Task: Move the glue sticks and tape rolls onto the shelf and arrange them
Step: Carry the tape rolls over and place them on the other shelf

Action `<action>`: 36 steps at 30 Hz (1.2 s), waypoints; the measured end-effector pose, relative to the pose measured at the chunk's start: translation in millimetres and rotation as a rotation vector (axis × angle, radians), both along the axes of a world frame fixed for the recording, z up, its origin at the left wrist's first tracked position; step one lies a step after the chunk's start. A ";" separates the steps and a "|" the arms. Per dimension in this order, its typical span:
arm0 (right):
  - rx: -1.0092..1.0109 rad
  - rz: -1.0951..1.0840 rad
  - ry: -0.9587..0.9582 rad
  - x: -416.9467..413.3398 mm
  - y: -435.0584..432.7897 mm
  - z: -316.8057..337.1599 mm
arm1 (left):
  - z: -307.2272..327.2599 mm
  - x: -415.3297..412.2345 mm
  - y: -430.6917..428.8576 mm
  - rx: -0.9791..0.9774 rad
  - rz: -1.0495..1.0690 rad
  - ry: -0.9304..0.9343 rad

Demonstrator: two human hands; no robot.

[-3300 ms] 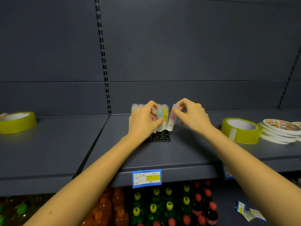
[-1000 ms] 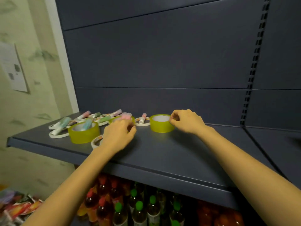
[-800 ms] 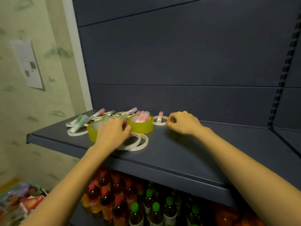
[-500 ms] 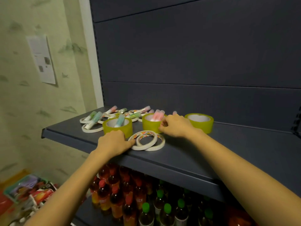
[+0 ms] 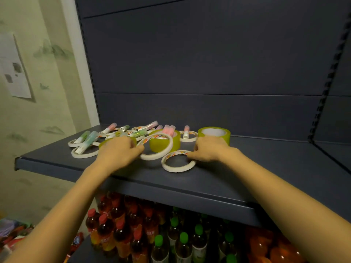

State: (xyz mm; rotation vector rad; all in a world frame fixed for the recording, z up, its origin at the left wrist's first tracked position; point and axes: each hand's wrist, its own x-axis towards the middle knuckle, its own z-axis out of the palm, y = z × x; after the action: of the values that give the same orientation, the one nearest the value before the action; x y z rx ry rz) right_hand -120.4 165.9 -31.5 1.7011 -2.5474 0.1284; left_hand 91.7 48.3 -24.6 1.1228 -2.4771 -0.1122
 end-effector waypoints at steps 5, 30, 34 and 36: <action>-0.148 -0.154 0.007 -38.4 70.6 8.8 | 4.1 -51.3 37.2 -0.026 -0.173 0.019; -0.282 -0.790 0.065 -151.7 605.6 5.3 | -11.7 -299.6 462.4 0.015 -0.703 0.015; -0.311 -0.870 0.066 -165.5 671.4 -2.2 | -11.1 -327.7 519.8 0.003 -0.784 0.004; -0.325 -0.929 0.074 -172.7 700.0 -3.4 | -7.5 -344.8 546.2 -0.011 -0.851 0.004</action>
State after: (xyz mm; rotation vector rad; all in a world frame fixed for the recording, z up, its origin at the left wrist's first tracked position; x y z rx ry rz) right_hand -293.1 865.9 -34.9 0.3231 -2.7611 0.3696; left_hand -253.1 594.5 -32.1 -0.0037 -2.7659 -0.3357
